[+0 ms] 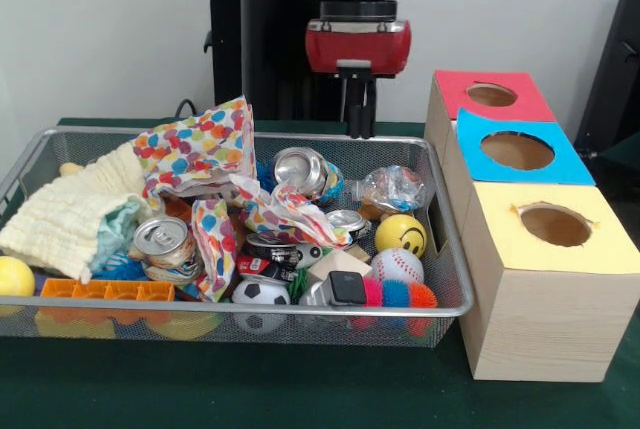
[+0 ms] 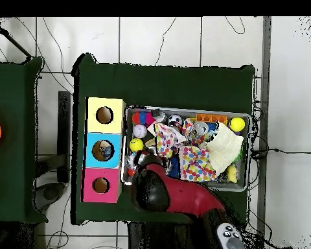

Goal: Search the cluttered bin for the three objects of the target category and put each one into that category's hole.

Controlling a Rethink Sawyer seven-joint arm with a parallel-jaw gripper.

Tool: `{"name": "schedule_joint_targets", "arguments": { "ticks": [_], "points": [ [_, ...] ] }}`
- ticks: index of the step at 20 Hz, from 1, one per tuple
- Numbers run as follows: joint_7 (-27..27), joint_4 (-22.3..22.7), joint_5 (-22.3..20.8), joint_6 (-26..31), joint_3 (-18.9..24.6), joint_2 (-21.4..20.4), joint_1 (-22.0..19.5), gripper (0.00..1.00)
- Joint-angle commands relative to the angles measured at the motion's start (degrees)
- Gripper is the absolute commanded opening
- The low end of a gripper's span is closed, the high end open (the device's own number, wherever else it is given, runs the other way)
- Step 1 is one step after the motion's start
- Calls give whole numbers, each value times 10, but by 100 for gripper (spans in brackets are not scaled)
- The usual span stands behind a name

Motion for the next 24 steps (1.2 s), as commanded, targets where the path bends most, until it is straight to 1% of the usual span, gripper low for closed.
{"name": "schedule_joint_targets", "arguments": {
  "ticks": [1, 3, 4, 6, 8, 11, 14, 18, 21, 24],
  "points": [
    [170, 75, 56, 2, 131, -27, -86, 0],
    [176, 90, 70, 8, 161, -40, -100, 0],
    [179, 96, 75, 3, 173, -36, -104, 0],
    [185, 100, 76, -24, 176, -17, -99, 0],
    [187, 103, 75, -58, 169, 5, -88, 0],
    [191, 106, 78, -87, 165, 27, -80, 0],
    [198, 112, 78, -97, 167, 35, -77, 0],
    [204, 116, 74, -106, 181, 46, -78, 0],
    [202, 104, 67, -125, 178, 68, -68, 0],
    [193, 94, 57, -125, 188, 82, -72, 0]
  ]
}}
